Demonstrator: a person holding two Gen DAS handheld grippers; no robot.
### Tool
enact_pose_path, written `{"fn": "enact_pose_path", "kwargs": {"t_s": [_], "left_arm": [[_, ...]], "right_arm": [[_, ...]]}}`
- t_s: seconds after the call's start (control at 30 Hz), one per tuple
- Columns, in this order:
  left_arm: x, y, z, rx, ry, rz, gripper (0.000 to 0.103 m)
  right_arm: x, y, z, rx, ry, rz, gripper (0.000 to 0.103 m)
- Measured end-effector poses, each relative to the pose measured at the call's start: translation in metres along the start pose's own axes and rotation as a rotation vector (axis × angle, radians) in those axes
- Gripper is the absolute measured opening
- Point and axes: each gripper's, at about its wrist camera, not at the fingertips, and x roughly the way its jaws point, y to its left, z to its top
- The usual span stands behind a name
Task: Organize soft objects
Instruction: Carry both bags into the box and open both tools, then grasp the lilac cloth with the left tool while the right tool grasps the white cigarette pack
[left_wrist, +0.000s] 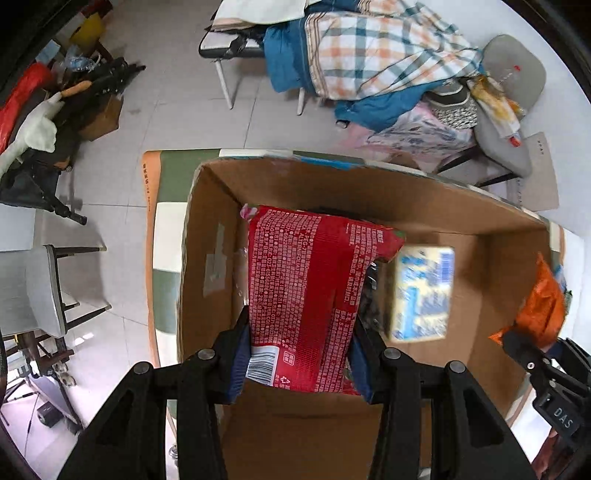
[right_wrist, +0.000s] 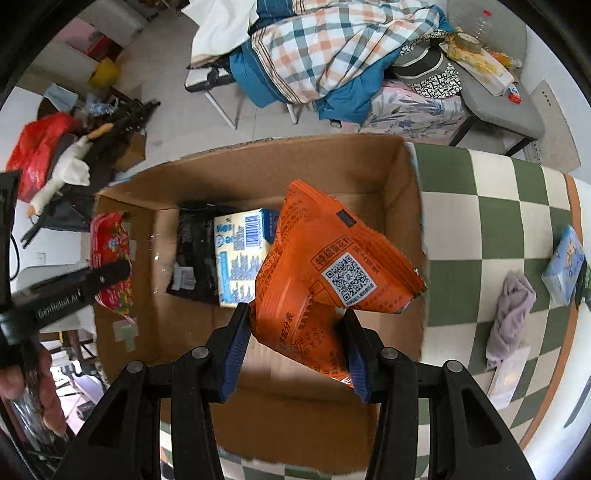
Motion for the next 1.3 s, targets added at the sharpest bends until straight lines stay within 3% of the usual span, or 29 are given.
{"fn": "enact_pose_path", "kwargs": {"t_s": [0.2, 0.3, 0.43, 0.5, 0.53, 0.6, 0.67, 0.9, 1.3], "left_arm": [[0.014, 0.012, 0.019, -0.062, 0.061, -0.033, 0.045], [0.011, 0.015, 0.023, -0.074, 0.054, -0.037, 0.051], [0.003, 0.016, 0.021, -0.059, 0.029, -0.032, 0.060], [-0.001, 0.016, 0.018, -0.058, 0.013, -0.033, 0.066], [-0.003, 0.016, 0.015, -0.057, 0.003, -0.036, 0.070], [-0.009, 0.015, 0.007, -0.052, -0.027, -0.026, 0.089], [-0.014, 0.012, -0.004, -0.047, -0.052, -0.014, 0.095], [-0.035, 0.003, -0.044, -0.037, -0.155, 0.018, 0.099], [-0.079, -0.017, -0.136, -0.024, -0.317, 0.034, 0.102]], "right_arm": [[0.023, 0.006, 0.020, -0.023, 0.036, -0.043, 0.053], [0.025, 0.005, 0.024, -0.015, 0.027, -0.066, 0.077], [0.022, 0.004, 0.023, -0.009, 0.020, -0.064, 0.079], [0.021, 0.003, 0.021, -0.010, 0.021, -0.064, 0.080], [0.019, 0.003, 0.019, -0.010, 0.018, -0.068, 0.085], [0.015, 0.006, 0.014, -0.017, 0.005, -0.078, 0.095], [0.012, 0.009, 0.008, -0.031, -0.003, -0.089, 0.102], [0.005, 0.012, -0.019, -0.052, -0.037, -0.118, 0.103], [-0.036, 0.015, -0.099, -0.084, -0.147, -0.123, 0.103]]}}
